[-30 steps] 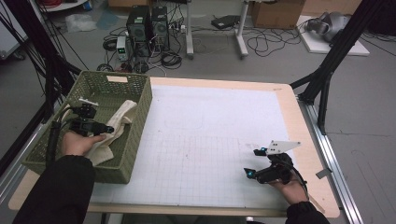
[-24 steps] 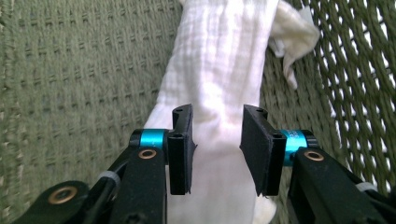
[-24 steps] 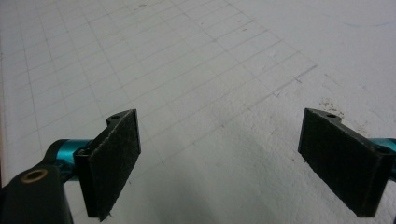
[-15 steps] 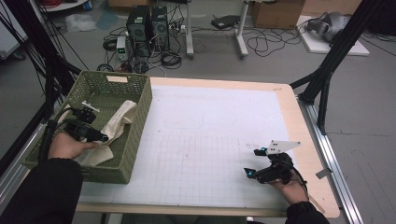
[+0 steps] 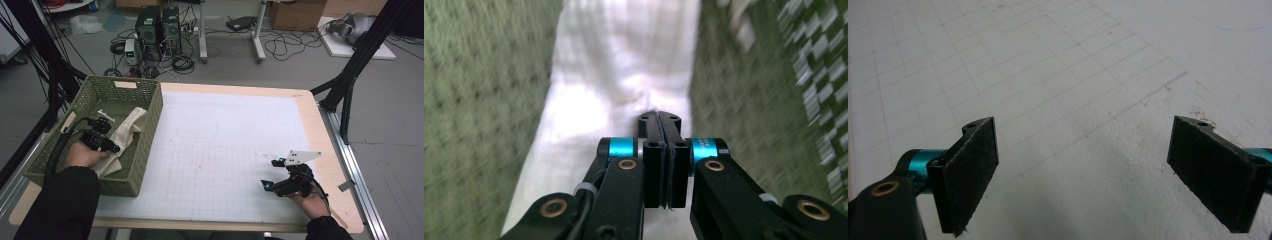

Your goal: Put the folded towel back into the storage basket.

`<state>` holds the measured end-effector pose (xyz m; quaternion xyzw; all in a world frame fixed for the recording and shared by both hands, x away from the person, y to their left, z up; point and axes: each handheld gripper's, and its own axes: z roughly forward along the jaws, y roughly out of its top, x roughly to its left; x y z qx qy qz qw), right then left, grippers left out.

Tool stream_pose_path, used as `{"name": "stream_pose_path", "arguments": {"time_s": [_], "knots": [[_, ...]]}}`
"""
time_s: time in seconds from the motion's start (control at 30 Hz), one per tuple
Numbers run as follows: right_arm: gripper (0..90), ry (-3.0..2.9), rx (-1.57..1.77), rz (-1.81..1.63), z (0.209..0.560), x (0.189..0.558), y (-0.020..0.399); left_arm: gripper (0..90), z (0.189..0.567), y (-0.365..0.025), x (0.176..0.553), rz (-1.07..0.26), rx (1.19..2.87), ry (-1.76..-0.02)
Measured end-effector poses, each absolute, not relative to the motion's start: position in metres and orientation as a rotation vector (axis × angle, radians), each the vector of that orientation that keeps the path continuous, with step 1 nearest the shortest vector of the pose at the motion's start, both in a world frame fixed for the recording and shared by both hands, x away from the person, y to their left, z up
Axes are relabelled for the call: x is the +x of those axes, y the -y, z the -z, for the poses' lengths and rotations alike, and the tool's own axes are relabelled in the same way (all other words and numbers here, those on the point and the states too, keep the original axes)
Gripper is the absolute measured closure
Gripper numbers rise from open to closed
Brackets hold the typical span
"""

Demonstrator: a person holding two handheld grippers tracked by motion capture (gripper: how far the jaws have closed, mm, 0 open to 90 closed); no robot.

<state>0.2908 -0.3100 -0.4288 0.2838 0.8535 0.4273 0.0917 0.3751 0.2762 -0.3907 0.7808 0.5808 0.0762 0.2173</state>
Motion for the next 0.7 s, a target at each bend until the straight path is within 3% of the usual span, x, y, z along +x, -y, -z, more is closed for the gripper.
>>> {"name": "stream_pose_path", "arguments": {"time_s": [0.1, 0.27, 0.5, 0.7], "knots": [[12.2, -2.530, 0.849, -1.274, 0.428, 0.291, 0.311, 88.4, 0.390, -0.273, 0.377, -0.224, 2.064, -1.608], [12.2, -2.531, 0.839, -1.275, 0.428, 0.290, 0.311, 85.2, 0.400, -0.270, 0.377, -0.189, 2.243, -1.648], [12.2, -2.523, 0.846, -1.286, 0.426, 0.290, 0.311, 74.2, 0.379, -0.276, 0.369, -0.254, 2.280, -1.568], [12.2, -2.526, 0.841, -1.272, 0.427, 0.290, 0.310, 73.4, 0.366, -0.284, 0.360, -0.239, 2.299, -1.493]]}}
